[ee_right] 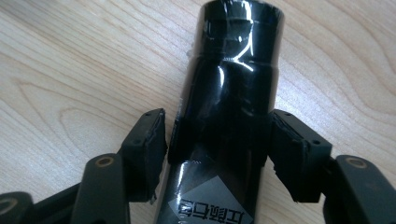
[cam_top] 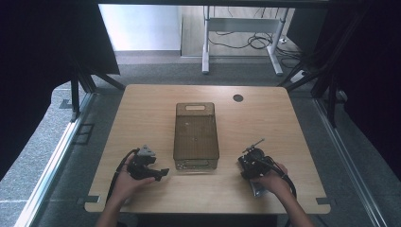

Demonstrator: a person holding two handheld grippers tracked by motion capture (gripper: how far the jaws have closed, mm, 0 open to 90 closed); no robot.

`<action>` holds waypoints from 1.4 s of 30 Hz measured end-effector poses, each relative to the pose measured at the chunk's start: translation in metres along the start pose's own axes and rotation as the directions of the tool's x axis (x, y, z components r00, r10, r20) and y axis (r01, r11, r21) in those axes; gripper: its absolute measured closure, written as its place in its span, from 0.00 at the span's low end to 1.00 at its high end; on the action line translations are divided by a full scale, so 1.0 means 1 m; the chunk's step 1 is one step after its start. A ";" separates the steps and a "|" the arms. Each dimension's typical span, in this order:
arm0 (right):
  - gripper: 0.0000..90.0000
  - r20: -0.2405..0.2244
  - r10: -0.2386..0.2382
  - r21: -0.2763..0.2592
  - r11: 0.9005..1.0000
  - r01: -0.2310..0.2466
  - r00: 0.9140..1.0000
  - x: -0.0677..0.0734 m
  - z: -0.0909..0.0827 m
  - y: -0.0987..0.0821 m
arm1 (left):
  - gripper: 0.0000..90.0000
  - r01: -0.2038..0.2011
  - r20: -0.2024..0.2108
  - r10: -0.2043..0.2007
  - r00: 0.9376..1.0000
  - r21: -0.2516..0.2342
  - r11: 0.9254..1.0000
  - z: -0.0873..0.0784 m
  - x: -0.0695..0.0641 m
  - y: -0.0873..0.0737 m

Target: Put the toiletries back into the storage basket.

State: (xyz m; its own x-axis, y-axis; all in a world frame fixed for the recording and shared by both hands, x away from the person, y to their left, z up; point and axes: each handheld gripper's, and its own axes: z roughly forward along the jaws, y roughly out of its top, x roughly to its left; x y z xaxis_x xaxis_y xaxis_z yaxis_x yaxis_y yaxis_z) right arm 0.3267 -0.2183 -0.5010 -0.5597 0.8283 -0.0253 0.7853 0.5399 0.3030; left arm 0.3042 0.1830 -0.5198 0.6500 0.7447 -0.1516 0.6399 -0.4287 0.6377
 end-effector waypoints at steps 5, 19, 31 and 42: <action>0.46 0.001 -0.001 0.013 1.000 0.001 1.000 0.000 0.002 0.000 | 0.27 -0.002 0.000 0.002 1.000 0.004 1.000 0.001 -0.001 0.000; 0.49 -0.017 0.020 0.034 0.999 -0.020 1.000 -0.003 0.003 0.002 | 0.27 -0.010 -0.002 0.010 1.000 0.008 1.000 0.002 -0.004 0.001; 0.51 -0.064 0.034 0.068 0.997 -0.030 0.997 -0.008 0.002 0.006 | 0.27 -0.003 -0.007 0.003 1.000 0.005 1.000 0.001 -0.002 0.000; 0.51 -0.105 0.025 0.058 0.998 -0.019 0.994 -0.008 -0.014 0.018 | 0.27 0.002 -0.005 -0.002 1.000 0.005 1.000 0.001 -0.002 0.000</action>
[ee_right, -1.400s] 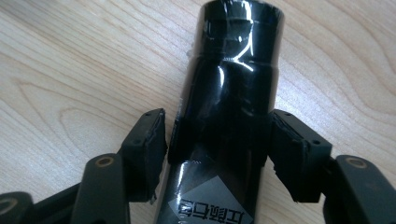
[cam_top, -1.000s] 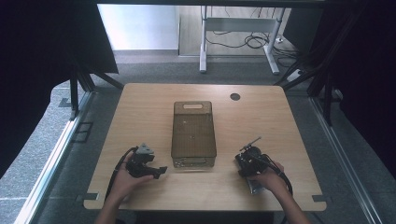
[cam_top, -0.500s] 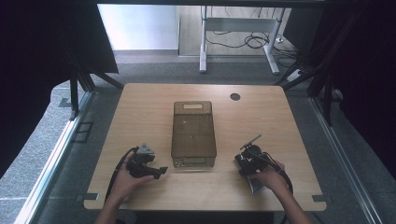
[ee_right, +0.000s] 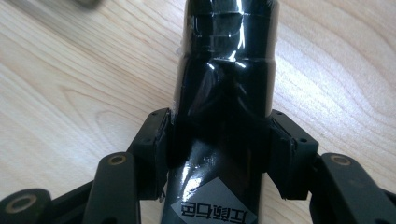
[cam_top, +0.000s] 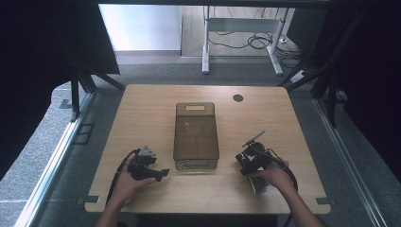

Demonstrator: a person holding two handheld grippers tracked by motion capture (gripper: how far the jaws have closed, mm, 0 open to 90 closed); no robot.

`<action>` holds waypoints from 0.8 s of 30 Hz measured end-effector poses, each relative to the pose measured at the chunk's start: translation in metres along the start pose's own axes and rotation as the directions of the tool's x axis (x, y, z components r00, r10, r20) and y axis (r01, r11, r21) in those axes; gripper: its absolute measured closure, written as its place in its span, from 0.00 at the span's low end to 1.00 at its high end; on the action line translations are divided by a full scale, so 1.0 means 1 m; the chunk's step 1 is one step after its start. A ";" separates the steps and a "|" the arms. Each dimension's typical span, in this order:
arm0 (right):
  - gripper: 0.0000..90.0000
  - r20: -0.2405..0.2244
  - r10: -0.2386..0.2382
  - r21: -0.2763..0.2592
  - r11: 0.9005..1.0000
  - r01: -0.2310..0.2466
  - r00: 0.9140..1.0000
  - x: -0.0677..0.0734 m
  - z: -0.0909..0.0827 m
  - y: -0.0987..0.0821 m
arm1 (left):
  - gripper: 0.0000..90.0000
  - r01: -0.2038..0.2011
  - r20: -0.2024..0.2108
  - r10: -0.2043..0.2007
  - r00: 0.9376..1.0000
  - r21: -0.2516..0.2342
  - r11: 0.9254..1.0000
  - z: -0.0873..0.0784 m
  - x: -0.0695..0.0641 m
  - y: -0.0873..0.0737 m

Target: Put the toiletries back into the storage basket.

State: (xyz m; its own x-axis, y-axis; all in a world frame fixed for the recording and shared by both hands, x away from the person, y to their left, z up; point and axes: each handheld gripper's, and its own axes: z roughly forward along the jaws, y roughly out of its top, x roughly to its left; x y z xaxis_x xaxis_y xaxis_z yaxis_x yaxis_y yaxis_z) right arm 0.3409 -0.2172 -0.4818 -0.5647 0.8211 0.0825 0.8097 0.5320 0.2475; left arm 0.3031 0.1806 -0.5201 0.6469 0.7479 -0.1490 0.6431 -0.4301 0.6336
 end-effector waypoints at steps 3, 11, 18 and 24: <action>0.51 -0.002 0.002 -0.007 1.000 -0.002 1.000 0.000 -0.004 0.002 | 0.27 0.001 0.000 -0.001 1.000 0.003 1.000 0.001 0.000 0.000; 0.51 -0.030 0.019 -0.039 0.999 -0.020 0.999 0.000 -0.018 0.010 | 0.27 -0.004 0.002 0.004 1.000 0.005 1.000 0.001 0.001 0.000; 0.51 -0.039 0.031 -0.059 0.998 -0.034 0.999 0.000 -0.029 0.018 | 0.27 -0.003 -0.002 0.003 1.000 0.004 1.000 0.000 0.002 0.000; 0.52 -0.068 0.031 -0.087 0.996 -0.037 0.997 0.001 -0.039 0.026 | 0.27 -0.006 0.000 0.006 1.000 0.002 1.000 -0.001 0.001 0.000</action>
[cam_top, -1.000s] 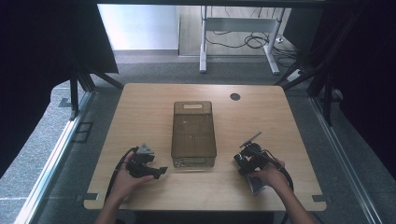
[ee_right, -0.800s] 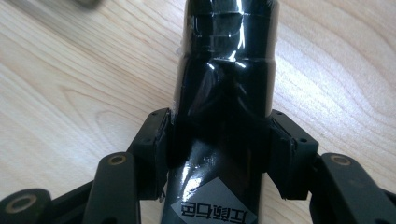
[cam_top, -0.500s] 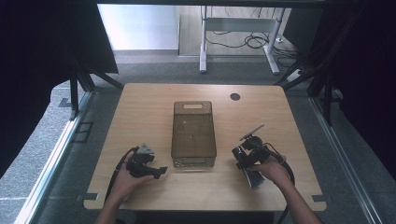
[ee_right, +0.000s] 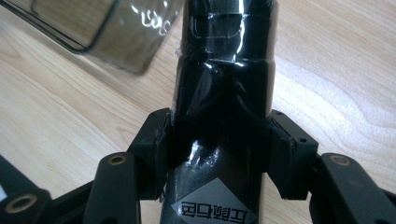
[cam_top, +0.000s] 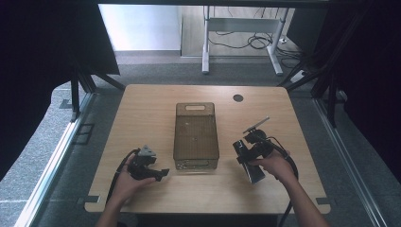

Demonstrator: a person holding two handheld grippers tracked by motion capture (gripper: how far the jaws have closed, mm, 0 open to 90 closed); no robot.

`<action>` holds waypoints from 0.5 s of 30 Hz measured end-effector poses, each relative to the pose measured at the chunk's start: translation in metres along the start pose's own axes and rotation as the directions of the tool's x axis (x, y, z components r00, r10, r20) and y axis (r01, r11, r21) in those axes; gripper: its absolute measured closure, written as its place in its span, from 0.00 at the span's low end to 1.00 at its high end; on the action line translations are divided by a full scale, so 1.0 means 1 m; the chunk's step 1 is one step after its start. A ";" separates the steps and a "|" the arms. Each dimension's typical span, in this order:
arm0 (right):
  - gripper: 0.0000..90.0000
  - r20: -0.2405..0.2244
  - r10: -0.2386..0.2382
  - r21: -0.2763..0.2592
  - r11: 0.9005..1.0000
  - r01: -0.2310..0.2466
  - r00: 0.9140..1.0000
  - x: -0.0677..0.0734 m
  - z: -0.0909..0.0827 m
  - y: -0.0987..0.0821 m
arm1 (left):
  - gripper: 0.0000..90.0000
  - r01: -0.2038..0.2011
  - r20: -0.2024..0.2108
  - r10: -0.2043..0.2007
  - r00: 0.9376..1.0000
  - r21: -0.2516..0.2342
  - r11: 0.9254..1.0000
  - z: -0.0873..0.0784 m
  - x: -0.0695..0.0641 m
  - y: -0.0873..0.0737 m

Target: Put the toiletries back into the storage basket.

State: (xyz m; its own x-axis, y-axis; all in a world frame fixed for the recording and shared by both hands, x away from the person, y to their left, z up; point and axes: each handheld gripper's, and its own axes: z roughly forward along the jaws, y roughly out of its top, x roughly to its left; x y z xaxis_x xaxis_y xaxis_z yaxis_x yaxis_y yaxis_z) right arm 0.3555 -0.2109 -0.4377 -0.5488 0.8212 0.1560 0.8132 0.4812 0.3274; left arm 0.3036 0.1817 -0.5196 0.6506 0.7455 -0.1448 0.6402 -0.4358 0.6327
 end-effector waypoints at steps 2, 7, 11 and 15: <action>0.52 -0.002 -0.004 0.001 1.000 0.004 1.000 0.002 -0.002 0.003 | 0.27 -0.001 0.000 0.001 1.000 -0.001 1.000 0.000 0.000 0.000; 0.52 -0.011 -0.013 -0.009 1.000 0.013 1.000 0.006 -0.009 0.010 | 0.27 -0.002 0.002 0.002 1.000 0.003 1.000 0.001 -0.001 0.000; 0.52 -0.022 -0.013 -0.013 1.000 0.012 1.000 0.011 -0.013 0.018 | 0.27 -0.003 0.003 0.003 1.000 0.000 1.000 0.001 -0.001 0.001; 0.52 -0.030 -0.024 -0.025 0.999 0.023 0.999 0.014 -0.018 0.027 | 0.27 -0.003 0.003 0.003 1.000 -0.009 1.000 -0.002 0.000 0.001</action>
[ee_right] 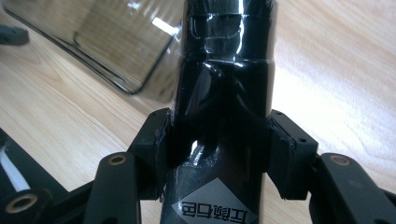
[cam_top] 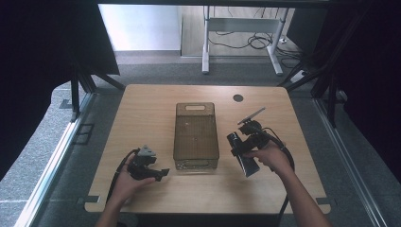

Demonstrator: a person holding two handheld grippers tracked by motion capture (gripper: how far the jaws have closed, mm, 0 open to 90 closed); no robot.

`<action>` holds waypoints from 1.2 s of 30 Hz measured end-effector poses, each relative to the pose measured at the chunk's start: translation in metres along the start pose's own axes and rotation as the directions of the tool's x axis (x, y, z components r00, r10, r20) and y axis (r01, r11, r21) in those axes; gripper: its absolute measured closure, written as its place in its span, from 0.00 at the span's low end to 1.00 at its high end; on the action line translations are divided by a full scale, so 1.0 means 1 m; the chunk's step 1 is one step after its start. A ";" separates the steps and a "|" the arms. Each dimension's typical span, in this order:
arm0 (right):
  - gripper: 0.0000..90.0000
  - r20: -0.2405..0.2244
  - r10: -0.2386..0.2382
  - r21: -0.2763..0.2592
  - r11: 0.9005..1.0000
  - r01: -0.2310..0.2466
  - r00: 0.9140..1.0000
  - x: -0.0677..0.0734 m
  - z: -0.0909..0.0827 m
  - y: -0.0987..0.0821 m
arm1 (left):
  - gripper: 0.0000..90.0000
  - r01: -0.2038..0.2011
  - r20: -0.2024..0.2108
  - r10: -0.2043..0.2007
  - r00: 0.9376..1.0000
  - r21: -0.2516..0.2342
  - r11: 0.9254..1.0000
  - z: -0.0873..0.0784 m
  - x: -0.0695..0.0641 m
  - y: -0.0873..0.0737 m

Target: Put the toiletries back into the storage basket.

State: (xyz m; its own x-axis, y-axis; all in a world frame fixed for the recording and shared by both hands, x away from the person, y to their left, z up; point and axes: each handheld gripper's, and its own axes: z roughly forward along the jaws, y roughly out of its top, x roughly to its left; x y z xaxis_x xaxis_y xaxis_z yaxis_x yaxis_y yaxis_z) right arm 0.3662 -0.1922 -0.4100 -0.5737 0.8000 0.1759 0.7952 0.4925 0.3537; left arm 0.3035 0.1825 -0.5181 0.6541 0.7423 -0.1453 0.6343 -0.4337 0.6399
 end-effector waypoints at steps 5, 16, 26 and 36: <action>0.52 -0.016 -0.002 -0.020 1.000 0.002 1.000 0.006 -0.008 0.012 | 0.27 -0.001 -0.001 0.001 1.000 0.004 1.000 0.001 0.001 0.000; 0.52 -0.031 -0.013 -0.030 0.999 0.012 0.999 0.018 -0.012 0.036 | 0.27 -0.002 0.001 0.002 1.000 0.002 1.000 0.001 0.000 0.000; 0.52 -0.048 -0.022 -0.042 0.999 0.020 0.999 0.022 -0.013 0.052 | 0.27 -0.002 0.001 0.002 1.000 0.003 1.000 0.001 0.000 0.000; 0.52 -0.064 -0.019 -0.043 0.999 0.017 0.998 0.028 -0.008 0.072 | 0.27 0.000 0.000 0.000 1.000 -0.001 1.000 0.000 0.001 0.000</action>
State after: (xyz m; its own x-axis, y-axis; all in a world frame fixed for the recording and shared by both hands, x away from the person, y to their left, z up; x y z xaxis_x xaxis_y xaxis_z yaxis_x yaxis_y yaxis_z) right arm 0.4057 -0.1369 -0.3719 -0.6003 0.7668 0.2274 0.7765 0.4906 0.3953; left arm 0.3044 0.1834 -0.5182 0.6543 0.7421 -0.1454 0.6338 -0.4333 0.6407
